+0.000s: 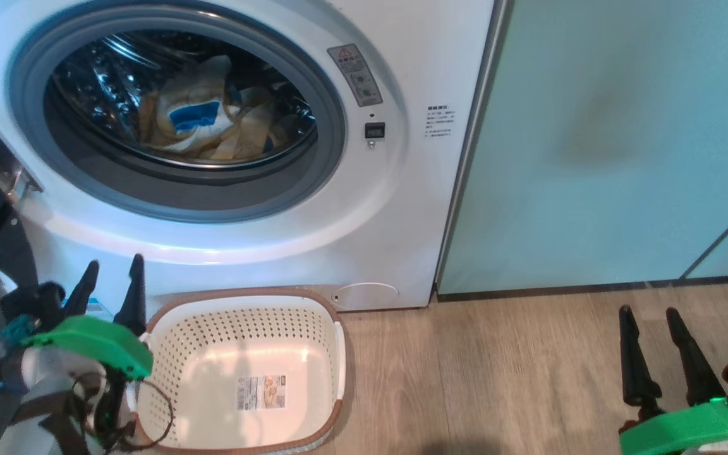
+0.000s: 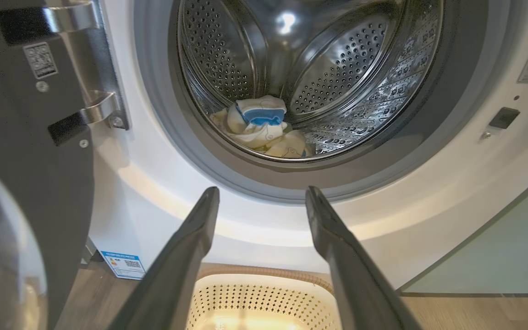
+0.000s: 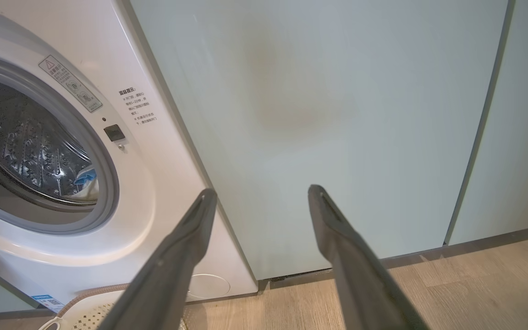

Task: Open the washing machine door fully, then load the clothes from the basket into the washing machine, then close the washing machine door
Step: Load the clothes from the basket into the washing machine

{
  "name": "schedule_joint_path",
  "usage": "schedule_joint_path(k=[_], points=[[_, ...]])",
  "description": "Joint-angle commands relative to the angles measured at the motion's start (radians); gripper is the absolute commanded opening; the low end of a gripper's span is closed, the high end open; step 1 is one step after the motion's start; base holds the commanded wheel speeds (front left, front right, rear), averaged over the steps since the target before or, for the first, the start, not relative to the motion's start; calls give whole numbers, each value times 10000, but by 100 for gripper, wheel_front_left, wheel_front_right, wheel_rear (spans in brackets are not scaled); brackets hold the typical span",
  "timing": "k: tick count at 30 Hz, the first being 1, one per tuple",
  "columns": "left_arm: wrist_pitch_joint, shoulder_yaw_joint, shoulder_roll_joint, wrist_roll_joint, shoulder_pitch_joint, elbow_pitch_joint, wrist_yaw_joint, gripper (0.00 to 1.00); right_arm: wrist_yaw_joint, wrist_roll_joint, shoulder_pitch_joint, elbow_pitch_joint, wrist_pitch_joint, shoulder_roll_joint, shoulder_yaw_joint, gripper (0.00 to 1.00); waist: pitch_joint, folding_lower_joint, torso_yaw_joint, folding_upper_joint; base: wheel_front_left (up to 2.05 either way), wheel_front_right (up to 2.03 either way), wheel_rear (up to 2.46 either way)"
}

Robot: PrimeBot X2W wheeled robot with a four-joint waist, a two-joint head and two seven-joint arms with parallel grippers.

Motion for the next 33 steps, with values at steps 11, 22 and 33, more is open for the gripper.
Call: schedule_joint_path(k=[11, 22, 33], points=[[-104, 1179, -78, 702, 627, -1004, 60, 100, -29, -60, 37, -333, -96, -279, 112, 100, -287, 1, 332, -1, 0, 0, 0], [-105, 1423, -269, 941, 828, -1081, 11, 100, -29, -33, 81, -340, -96, -279, 112, 100, -340, 1, 367, -1, 0, 0, 0], [-105, 1556, -334, 1047, 1030, -1167, -57, 100, -29, -74, 140, -365, -96, -287, 12, 100, -384, 1, 451, -1, 0, 0, 0]])
